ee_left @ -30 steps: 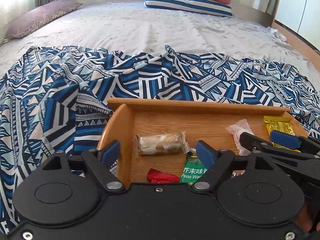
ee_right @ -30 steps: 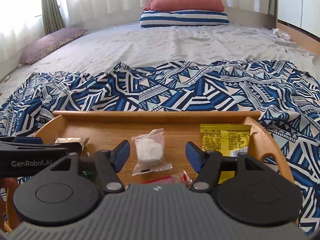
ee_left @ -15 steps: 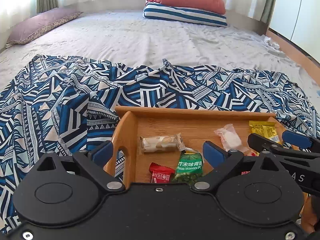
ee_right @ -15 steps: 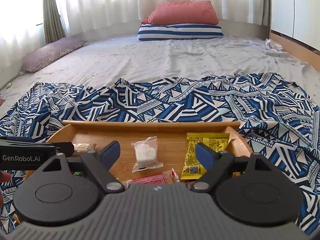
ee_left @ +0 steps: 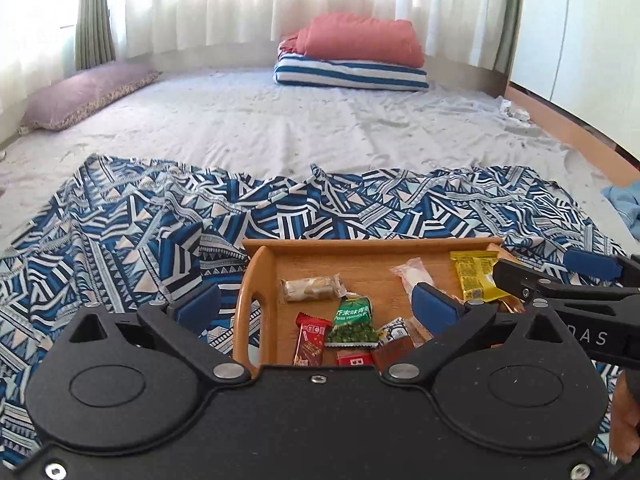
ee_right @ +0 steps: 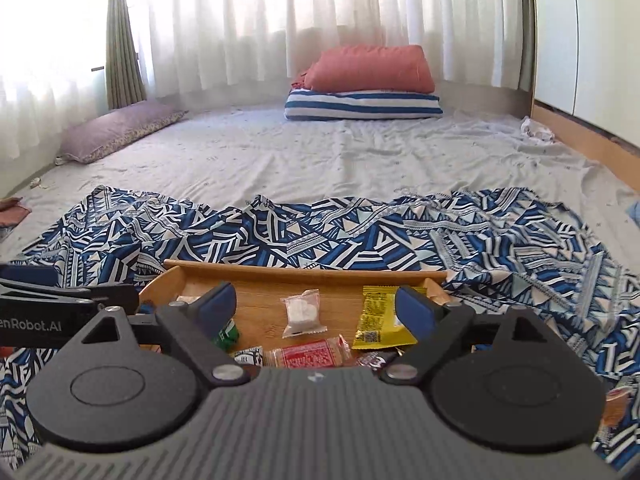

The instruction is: Organize snacks

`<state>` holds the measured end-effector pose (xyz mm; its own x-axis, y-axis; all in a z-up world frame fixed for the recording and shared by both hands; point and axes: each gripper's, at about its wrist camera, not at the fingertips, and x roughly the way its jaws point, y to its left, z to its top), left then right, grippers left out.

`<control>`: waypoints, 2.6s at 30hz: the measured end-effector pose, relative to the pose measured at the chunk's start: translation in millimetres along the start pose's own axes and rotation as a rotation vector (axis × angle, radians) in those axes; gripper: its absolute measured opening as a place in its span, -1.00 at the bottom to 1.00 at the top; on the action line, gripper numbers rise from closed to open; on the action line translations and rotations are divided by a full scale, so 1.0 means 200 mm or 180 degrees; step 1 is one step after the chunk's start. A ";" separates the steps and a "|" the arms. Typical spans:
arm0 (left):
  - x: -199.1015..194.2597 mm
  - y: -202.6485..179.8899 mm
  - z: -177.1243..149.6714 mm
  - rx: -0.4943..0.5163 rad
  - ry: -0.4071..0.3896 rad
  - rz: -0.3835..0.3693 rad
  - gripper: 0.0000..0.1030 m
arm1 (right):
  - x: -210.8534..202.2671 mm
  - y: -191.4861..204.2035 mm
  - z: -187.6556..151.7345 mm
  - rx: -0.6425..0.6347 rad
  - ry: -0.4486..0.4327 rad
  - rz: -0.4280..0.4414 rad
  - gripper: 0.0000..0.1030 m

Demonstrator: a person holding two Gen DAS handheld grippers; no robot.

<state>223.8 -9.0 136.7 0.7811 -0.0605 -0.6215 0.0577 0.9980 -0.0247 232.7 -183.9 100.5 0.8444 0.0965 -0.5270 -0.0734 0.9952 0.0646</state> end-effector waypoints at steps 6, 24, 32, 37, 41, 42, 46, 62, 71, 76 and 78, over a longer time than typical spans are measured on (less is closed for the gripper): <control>-0.24 -0.03 -0.04 0.0113 -0.0078 -0.0043 0.99 | -0.23 0.05 -0.01 -0.0185 -0.0106 -0.0068 0.84; -0.79 -0.09 -0.46 0.0098 -0.0331 -0.0079 0.99 | -0.68 0.02 -0.30 0.0082 -0.0310 0.0175 0.91; -0.80 -0.11 -0.68 0.0100 -0.0252 -0.0040 0.99 | -0.72 -0.01 -0.51 0.0102 -0.0301 0.0079 0.93; -0.74 -0.11 -0.80 0.0063 -0.0166 -0.0022 0.99 | -0.69 -0.02 -0.62 0.0103 -0.0247 0.0023 0.93; -0.66 -0.10 -0.88 0.0067 -0.0096 0.0043 0.99 | -0.65 0.00 -0.71 -0.0001 -0.0210 -0.0052 0.94; -0.64 -0.10 -0.90 0.0052 -0.0080 0.0059 0.99 | -0.64 0.00 -0.73 -0.0025 -0.0203 -0.0061 0.94; -0.56 -0.07 -0.96 -0.0040 -0.0006 0.0079 0.99 | -0.60 0.02 -0.80 -0.0095 -0.0167 -0.0073 0.96; -0.31 -0.01 -1.14 -0.0139 0.0229 0.0115 0.99 | -0.42 0.08 -1.04 -0.0266 0.0148 -0.0198 0.98; -0.28 -0.02 -1.17 -0.0048 0.0125 0.0191 1.00 | -0.37 0.06 -1.07 -0.0142 0.0218 -0.0183 1.00; -0.27 0.00 -1.17 -0.0074 0.0111 0.0148 1.00 | -0.37 0.07 -1.07 -0.0182 0.0208 -0.0182 1.00; -0.26 0.00 -1.17 -0.0071 0.0121 0.0129 1.00 | -0.37 0.06 -1.07 -0.0160 0.0218 -0.0163 1.00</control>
<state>37.3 -1.1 -13.5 0.7584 -0.0197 -0.6515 0.0123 0.9998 -0.0160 56.3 -175.2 -41.9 0.8096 0.0445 -0.5853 -0.0589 0.9982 -0.0056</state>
